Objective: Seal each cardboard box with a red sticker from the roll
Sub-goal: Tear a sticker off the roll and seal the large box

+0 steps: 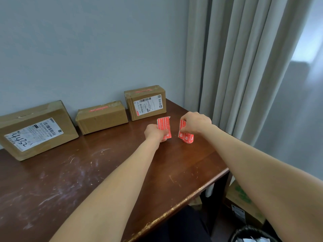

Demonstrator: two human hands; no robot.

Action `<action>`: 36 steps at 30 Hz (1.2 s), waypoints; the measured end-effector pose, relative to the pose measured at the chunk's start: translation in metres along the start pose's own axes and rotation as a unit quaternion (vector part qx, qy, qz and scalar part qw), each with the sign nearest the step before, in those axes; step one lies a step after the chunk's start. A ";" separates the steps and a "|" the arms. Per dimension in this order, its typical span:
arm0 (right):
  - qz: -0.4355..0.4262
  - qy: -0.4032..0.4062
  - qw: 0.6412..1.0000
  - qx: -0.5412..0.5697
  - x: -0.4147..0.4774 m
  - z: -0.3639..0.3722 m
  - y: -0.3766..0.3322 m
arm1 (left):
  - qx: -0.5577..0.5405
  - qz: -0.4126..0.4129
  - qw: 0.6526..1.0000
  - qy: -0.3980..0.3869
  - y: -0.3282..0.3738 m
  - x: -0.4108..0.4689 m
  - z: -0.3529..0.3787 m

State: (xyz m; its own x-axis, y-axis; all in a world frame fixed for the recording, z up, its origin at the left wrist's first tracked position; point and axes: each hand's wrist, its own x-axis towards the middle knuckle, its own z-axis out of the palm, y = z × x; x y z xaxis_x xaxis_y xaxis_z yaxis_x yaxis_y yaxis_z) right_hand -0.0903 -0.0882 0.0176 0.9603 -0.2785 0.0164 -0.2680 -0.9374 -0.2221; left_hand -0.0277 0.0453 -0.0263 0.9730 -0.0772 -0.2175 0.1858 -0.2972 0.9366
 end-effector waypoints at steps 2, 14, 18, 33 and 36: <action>0.007 0.002 1.000 -0.005 -0.001 -0.001 0.004 | -0.002 -0.005 1.000 0.000 0.000 0.000 -0.005; 0.017 0.004 1.000 -0.026 -0.014 -0.010 0.007 | 0.018 0.034 0.999 -0.025 0.013 -0.013 -0.025; 0.029 0.007 0.999 -0.041 -0.016 -0.012 0.006 | 0.024 0.036 0.999 -0.021 0.015 -0.016 -0.033; -0.072 0.148 0.979 0.122 -0.021 -0.011 -0.062 | 0.078 0.104 0.991 0.012 0.020 -0.034 -0.084; -0.070 0.095 0.974 0.193 -0.017 0.003 -0.091 | 0.090 0.113 0.989 0.031 0.018 -0.036 -0.105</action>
State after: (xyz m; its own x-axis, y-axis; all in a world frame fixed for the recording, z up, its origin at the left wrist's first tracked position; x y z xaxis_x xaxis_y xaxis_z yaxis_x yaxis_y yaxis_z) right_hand -0.0814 0.0027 0.0346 0.9440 -0.2218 0.2444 -0.0515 -0.8304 -0.5547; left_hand -0.0452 0.1429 0.0278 0.9944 -0.1047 0.0137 -0.0591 -0.4445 0.8938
